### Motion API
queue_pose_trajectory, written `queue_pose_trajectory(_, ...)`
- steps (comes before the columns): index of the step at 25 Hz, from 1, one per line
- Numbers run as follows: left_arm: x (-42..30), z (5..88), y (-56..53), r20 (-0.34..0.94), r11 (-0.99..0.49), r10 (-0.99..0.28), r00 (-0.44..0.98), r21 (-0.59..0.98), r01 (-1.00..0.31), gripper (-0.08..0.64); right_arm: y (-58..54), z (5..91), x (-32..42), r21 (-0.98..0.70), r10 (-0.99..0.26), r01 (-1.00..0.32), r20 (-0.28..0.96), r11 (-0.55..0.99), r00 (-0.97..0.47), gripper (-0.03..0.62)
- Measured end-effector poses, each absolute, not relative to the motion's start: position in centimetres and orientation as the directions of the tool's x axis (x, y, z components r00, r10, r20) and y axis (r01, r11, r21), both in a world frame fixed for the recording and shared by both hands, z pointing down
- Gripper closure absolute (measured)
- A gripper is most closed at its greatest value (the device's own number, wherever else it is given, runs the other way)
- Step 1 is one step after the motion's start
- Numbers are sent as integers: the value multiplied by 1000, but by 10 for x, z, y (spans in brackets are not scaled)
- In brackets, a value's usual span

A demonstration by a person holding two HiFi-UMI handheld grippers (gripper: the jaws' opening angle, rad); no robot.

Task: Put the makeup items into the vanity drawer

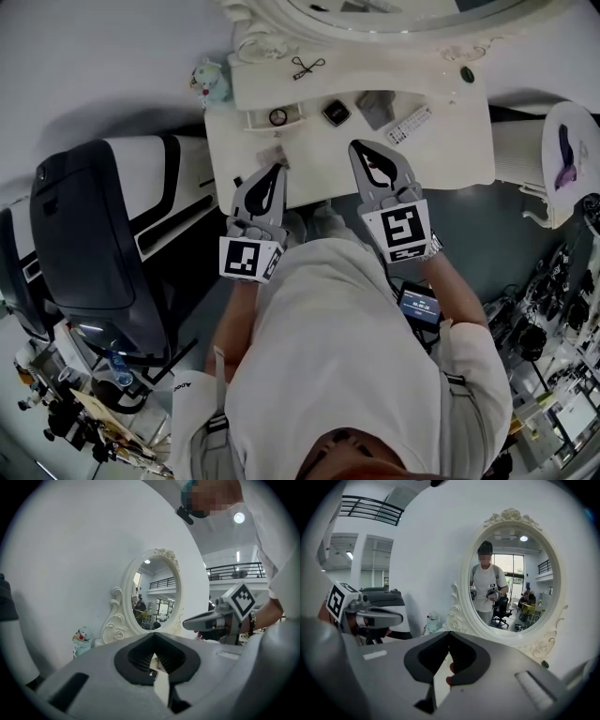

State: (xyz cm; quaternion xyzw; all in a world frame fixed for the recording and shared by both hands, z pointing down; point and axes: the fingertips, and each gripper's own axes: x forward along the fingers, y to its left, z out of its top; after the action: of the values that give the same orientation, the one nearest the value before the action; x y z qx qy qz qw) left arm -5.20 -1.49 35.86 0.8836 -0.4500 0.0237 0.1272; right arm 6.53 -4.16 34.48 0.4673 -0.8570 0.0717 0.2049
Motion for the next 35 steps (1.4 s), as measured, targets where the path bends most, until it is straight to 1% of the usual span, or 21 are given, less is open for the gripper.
queue_pose_trajectory(4, -57, 345, -19, 144, -533, -816, 560, 186, -825, 554, -66, 395, 84, -11, -712, -830, 508, 557, -485, 584)
queue_pose_trajectory(7, -60, 337, -22, 136, -509, -836, 531, 166, -845, 554, -84, 439, 93, -66, -647, -826, 588, 560, -486, 538)
queue_pose_trajectory(8, -61, 337, -23, 139, -500, -842, 521, 160, -851, 554, -89, 455, 95, -81, -621, -821, 613, 565, -488, 515)
queue_pose_trajectory(10, -64, 339, -25, 148, -477, -855, 497, 151, -866, 554, -97, 484, 94, -105, -568, -807, 658, 582, -495, 423)
queue_pose_trajectory(13, -70, 344, -27, 165, -431, -876, 453, 152, -889, 554, -107, 526, 92, -123, -496, -784, 713, 609, -496, 318)
queue_pose_trajectory(16, -74, 350, -27, 185, -383, -894, 408, 156, -911, 554, -116, 572, 92, -123, -427, -767, 770, 630, -474, 259)
queue_pose_trajectory(19, -76, 356, -27, 202, -355, -902, 381, 153, -922, 554, -126, 616, 96, -122, -369, -773, 826, 622, -427, 255)
queue_pose_trajectory(22, -79, 359, -30, 213, -329, -910, 355, 149, -933, 554, -138, 644, 99, -108, -339, -786, 860, 608, -380, 254)
queue_pose_trajectory(29, -86, 366, -34, 219, -268, -929, 300, 164, -949, 554, -155, 667, 99, -77, -339, -800, 879, 596, -337, 258)
queue_pose_trajectory(33, -83, 368, -36, 224, -262, -929, 295, 164, -951, 554, -152, 681, 103, -72, -294, -796, 906, 601, -304, 252)
queue_pose_trajectory(35, -82, 368, -37, 227, -264, -928, 297, 164, -951, 554, -152, 688, 103, -74, -281, -795, 912, 602, -298, 260)
